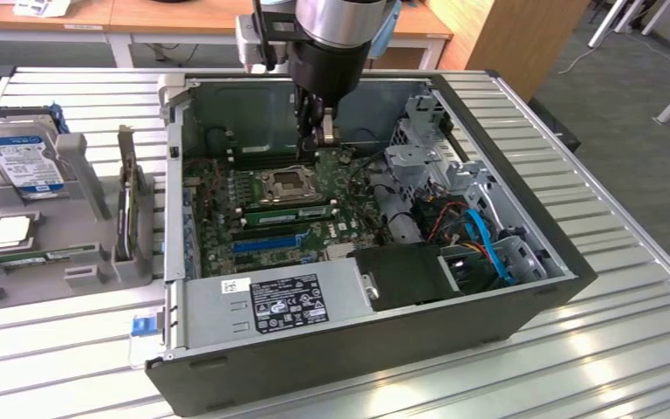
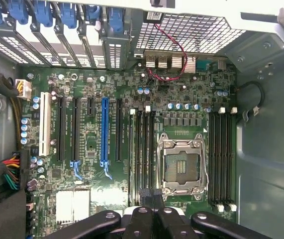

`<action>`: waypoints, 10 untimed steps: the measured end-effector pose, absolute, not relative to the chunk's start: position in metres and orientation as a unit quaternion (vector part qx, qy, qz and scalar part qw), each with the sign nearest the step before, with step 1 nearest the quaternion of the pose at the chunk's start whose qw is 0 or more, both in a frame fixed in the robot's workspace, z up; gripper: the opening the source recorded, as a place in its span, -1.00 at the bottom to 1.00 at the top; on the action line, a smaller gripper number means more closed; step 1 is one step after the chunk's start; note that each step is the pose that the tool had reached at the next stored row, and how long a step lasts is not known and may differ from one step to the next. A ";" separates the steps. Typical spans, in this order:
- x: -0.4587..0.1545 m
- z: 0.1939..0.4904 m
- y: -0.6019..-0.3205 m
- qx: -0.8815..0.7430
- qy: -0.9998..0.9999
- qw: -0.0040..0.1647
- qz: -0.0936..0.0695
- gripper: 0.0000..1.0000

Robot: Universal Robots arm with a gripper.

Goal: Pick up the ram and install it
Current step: 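Press down the ram until it locks into place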

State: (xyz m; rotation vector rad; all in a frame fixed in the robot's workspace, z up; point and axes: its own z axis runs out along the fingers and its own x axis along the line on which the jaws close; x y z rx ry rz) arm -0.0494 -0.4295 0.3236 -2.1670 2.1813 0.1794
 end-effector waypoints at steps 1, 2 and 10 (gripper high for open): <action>-0.049 0.324 -0.429 -0.703 0.708 0.031 0.058 -0.80; -0.049 0.324 -0.429 -0.703 0.708 0.031 0.058 -0.80; -0.049 0.324 -0.429 -0.700 0.711 0.031 0.058 -0.80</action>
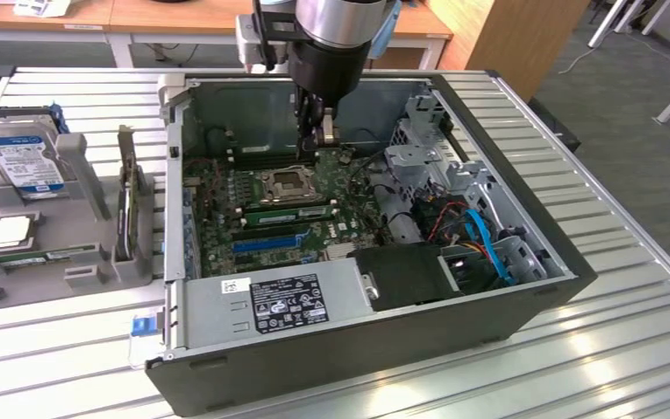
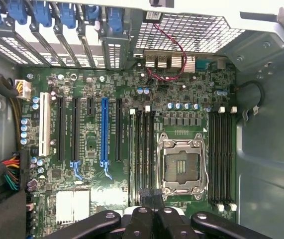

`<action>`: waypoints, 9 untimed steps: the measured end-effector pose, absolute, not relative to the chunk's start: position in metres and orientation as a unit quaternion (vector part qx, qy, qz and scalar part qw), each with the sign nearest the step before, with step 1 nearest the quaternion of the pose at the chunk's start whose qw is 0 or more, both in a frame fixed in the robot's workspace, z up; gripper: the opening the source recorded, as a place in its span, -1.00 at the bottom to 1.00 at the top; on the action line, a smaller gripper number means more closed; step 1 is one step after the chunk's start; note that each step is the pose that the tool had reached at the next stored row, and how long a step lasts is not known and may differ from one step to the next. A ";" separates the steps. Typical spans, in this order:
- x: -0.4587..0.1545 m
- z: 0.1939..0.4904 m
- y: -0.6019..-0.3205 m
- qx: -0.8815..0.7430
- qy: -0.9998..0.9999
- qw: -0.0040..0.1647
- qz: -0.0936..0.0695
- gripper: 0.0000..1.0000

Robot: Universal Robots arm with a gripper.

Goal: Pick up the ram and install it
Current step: 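Press down the ram until it locks into place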

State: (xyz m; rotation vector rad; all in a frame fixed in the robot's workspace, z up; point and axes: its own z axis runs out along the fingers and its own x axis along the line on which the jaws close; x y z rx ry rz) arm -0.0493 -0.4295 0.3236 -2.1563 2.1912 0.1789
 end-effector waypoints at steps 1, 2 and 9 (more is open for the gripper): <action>-0.049 0.324 -0.429 -0.696 0.715 0.031 0.058 -0.80; -0.049 0.324 -0.429 -0.692 0.719 0.032 0.058 -0.80; -0.049 0.324 -0.429 -0.659 0.750 0.034 0.056 -0.80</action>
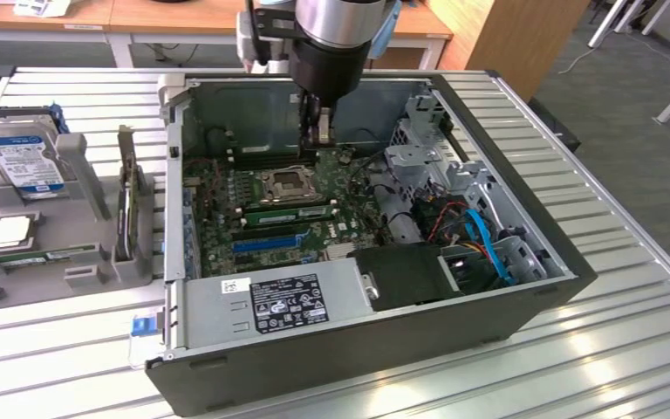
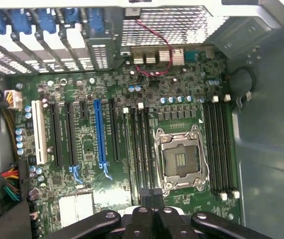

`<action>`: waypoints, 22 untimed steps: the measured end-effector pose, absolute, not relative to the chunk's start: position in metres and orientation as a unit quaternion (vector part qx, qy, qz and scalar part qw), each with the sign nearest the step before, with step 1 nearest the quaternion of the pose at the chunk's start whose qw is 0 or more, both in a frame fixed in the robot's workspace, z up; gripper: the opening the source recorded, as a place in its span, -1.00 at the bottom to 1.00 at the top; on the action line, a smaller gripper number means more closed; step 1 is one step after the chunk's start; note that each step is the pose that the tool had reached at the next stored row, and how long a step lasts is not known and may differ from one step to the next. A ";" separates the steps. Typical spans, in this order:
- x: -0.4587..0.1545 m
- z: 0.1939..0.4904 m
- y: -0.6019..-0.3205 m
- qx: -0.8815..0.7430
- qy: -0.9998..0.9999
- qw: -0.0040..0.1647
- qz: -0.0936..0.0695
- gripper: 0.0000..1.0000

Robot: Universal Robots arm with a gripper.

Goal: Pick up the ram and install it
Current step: 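Press down the ram until it locks into place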

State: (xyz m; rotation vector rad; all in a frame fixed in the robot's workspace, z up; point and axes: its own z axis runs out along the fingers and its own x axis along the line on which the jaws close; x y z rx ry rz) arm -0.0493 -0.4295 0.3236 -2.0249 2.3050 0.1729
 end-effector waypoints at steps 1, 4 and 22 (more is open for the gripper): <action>-0.049 0.324 -0.429 -0.653 0.755 0.035 0.056 -0.80; -0.049 0.323 -0.429 -0.636 0.769 0.036 0.055 -0.80; -0.050 0.322 -0.429 -0.525 0.849 0.043 0.050 -0.80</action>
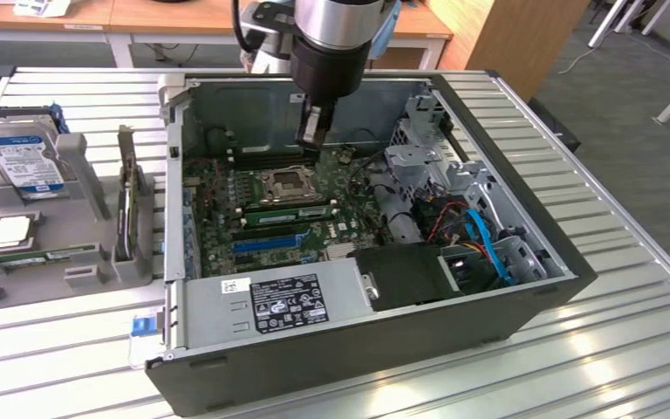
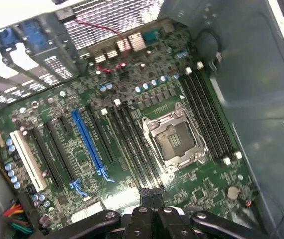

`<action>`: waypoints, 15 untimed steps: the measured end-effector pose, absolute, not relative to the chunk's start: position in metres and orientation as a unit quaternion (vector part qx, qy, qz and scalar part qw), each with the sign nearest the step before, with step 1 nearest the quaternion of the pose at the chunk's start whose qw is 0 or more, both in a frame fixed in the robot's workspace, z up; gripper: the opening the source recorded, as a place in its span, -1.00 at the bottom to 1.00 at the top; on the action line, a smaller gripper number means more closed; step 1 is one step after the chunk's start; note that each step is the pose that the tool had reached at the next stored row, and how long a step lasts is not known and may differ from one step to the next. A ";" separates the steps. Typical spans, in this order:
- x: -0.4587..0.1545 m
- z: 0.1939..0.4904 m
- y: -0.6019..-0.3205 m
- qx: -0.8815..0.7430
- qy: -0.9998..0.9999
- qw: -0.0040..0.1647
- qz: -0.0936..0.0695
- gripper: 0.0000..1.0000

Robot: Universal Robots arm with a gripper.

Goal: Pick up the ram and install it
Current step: 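Press down the ram until it locks into place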

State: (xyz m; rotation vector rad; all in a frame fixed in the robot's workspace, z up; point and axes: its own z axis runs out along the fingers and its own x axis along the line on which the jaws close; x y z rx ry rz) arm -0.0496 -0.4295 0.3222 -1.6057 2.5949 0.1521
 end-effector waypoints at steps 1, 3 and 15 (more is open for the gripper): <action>-0.050 0.322 -0.429 -0.518 0.853 0.044 0.049 -0.80; -0.050 0.322 -0.430 -0.505 0.860 0.044 0.049 -0.80; -0.050 0.321 -0.430 -0.437 0.897 0.048 0.045 -0.80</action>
